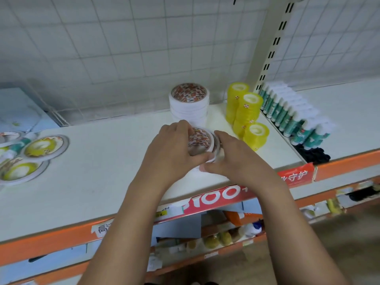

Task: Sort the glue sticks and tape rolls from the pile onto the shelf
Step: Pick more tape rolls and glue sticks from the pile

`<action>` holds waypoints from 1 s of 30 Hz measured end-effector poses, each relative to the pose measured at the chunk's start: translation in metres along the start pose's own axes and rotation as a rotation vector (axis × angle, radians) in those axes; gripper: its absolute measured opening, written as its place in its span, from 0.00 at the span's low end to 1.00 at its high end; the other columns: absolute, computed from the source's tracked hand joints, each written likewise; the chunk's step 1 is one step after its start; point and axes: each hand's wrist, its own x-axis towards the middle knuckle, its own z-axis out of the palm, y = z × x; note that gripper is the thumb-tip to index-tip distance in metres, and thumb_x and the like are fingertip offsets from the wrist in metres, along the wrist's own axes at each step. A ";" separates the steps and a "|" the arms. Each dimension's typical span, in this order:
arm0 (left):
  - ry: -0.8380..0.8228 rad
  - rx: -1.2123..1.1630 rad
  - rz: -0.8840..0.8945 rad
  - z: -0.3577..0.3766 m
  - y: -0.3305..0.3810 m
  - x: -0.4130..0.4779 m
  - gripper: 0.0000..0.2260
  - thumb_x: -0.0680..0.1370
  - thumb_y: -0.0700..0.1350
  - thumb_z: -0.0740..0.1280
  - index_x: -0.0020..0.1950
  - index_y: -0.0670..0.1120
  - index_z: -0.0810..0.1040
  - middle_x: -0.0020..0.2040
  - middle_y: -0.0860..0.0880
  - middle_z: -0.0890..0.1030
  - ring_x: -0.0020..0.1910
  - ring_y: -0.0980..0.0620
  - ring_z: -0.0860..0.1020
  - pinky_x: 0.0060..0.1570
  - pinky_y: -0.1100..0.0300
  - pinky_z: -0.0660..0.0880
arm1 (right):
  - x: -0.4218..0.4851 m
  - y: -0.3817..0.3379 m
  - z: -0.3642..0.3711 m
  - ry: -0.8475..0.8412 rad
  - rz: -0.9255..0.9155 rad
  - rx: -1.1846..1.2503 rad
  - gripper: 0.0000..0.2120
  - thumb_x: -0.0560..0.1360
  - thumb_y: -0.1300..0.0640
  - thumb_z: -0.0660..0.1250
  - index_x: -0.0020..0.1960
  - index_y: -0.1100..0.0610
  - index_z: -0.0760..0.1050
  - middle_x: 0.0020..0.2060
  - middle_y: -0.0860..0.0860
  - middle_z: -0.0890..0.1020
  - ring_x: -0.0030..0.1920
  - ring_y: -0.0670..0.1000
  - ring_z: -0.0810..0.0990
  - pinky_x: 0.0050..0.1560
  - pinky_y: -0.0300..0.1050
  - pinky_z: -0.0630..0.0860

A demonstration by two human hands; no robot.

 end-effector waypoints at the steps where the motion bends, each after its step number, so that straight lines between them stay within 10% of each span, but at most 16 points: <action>1: -0.007 -0.015 0.007 0.001 0.000 0.000 0.32 0.66 0.67 0.71 0.61 0.50 0.69 0.56 0.50 0.75 0.56 0.49 0.71 0.47 0.55 0.73 | 0.000 -0.001 0.000 0.002 -0.006 0.013 0.32 0.64 0.46 0.78 0.63 0.52 0.70 0.55 0.49 0.78 0.56 0.49 0.77 0.55 0.50 0.75; 5: -0.091 -0.181 -0.008 -0.008 -0.010 0.001 0.43 0.62 0.65 0.76 0.72 0.52 0.64 0.64 0.51 0.73 0.63 0.50 0.70 0.59 0.51 0.73 | 0.003 0.001 -0.003 -0.007 -0.027 0.018 0.32 0.64 0.45 0.79 0.62 0.52 0.71 0.55 0.48 0.79 0.55 0.48 0.77 0.53 0.47 0.76; 10: -0.143 -0.218 -0.033 -0.019 -0.026 -0.001 0.23 0.62 0.64 0.77 0.51 0.60 0.73 0.45 0.62 0.77 0.47 0.62 0.76 0.42 0.66 0.72 | 0.006 0.002 -0.011 -0.065 0.008 -0.009 0.31 0.62 0.42 0.79 0.60 0.51 0.74 0.52 0.45 0.81 0.53 0.46 0.79 0.53 0.49 0.78; 15: -0.141 -0.163 -0.047 -0.011 -0.015 0.006 0.32 0.62 0.67 0.74 0.60 0.52 0.76 0.52 0.55 0.80 0.49 0.55 0.78 0.48 0.55 0.77 | 0.014 0.000 -0.016 -0.099 0.043 -0.054 0.30 0.60 0.41 0.80 0.57 0.52 0.76 0.49 0.46 0.82 0.49 0.47 0.80 0.51 0.50 0.79; 20: -0.199 -0.240 -0.061 -0.008 -0.024 0.005 0.31 0.60 0.62 0.78 0.59 0.53 0.75 0.49 0.58 0.77 0.43 0.63 0.74 0.38 0.70 0.67 | 0.017 -0.004 -0.021 -0.148 0.071 -0.090 0.31 0.57 0.42 0.81 0.55 0.51 0.77 0.47 0.45 0.82 0.47 0.45 0.79 0.46 0.44 0.78; 30: -0.195 -0.210 -0.035 -0.004 -0.026 0.009 0.23 0.63 0.60 0.78 0.54 0.53 0.78 0.45 0.57 0.81 0.41 0.61 0.78 0.38 0.66 0.73 | 0.023 -0.012 -0.024 -0.178 0.081 -0.194 0.28 0.57 0.42 0.82 0.50 0.55 0.79 0.43 0.48 0.81 0.41 0.46 0.78 0.38 0.41 0.76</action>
